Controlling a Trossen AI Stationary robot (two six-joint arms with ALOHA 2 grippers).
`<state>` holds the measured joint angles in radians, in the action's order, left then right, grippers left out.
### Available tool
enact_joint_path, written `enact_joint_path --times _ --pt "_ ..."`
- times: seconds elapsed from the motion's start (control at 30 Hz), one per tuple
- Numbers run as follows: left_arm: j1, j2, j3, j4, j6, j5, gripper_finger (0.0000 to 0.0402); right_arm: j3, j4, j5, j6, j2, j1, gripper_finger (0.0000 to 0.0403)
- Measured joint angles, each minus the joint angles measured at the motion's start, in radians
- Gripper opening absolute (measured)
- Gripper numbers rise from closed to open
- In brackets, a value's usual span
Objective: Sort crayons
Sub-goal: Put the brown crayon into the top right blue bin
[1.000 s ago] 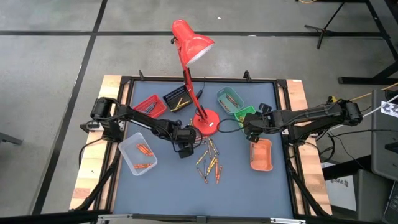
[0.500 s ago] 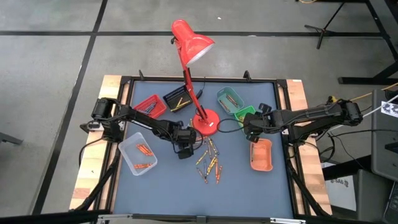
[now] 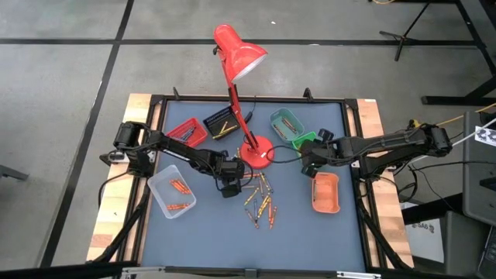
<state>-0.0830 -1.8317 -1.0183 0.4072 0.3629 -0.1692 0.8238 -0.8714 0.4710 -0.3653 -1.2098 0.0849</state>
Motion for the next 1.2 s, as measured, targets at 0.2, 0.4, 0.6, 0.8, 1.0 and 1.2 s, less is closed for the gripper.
enact_joint_path --times 0.2,0.4,0.6,0.8,1.0,1.2 --pt "0.0 0.0 0.0 -0.005 0.001 -0.002 0.0002 0.0 0.172 -0.162 0.024 0.0 0.0 0.0129" --pt "0.0 0.017 0.004 -0.014 0.002 0.002 0.0003 0.0 0.346 -0.319 0.102 -0.017 0.0 0.0129" --pt "-0.001 0.061 0.004 -0.07 0.003 0.014 0.0003 0.0 0.483 -0.359 0.186 -0.057 0.0 0.0129" --pt "-0.003 0.091 0.003 -0.194 -0.003 0.034 0.0003 0.0 0.587 -0.359 0.191 -0.108 0.0 0.0129" --pt "-0.003 0.093 0.002 -0.327 -0.007 0.035 0.0004 0.0 0.64 -0.36 0.201 -0.139 0.0 0.0129" --pt "0.0 0.093 0.002 -0.415 -0.008 0.034 0.0004 0.0 0.701 -0.36 0.269 -0.156 0.0 0.0129"
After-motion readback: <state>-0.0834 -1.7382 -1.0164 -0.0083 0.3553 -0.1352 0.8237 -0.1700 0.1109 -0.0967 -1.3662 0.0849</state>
